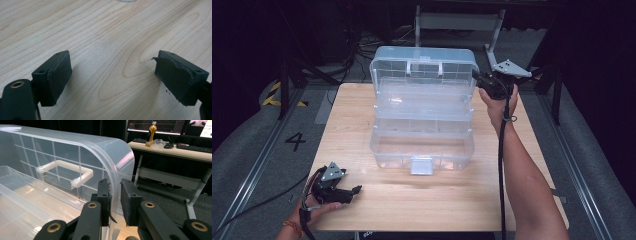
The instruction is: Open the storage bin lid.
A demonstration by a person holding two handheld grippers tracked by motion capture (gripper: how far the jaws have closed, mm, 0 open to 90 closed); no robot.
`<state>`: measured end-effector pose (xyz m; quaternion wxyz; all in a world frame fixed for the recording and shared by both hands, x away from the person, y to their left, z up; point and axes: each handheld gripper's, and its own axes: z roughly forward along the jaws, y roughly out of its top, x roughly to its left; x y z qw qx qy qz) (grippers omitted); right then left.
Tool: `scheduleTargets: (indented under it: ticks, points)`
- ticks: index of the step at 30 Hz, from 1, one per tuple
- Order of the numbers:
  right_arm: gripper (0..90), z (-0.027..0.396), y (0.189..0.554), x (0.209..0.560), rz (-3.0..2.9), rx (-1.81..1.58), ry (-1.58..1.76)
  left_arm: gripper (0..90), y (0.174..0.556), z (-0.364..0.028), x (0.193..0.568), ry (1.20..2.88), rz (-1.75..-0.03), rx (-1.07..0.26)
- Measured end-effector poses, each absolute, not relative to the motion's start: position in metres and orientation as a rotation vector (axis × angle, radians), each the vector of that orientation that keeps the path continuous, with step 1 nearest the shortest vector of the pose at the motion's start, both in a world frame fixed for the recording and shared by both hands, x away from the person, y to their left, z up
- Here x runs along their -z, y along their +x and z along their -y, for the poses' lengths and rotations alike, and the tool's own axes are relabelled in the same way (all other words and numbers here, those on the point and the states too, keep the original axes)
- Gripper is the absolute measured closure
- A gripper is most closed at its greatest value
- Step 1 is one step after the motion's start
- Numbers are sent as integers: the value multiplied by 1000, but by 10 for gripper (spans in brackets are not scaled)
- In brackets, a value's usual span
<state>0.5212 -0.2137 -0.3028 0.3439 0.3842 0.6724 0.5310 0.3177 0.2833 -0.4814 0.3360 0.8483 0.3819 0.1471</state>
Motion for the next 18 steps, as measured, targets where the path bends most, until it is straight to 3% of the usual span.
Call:
scheduleTargets:
  ticks: [5, 6, 18]
  points:
    - [795, 215, 523, 302, -1746, -1385, 999, 145, 318, -283, 481, 2217, -994, -384]
    - [845, 215, 523, 302, -1744, -1390, 1000, 145, 318, -283, 481, 2217, -992, -386]
    - [844, 214, 530, 299, -1749, -1347, 997, 144, 318, -283, 482, 2211, -994, -388]
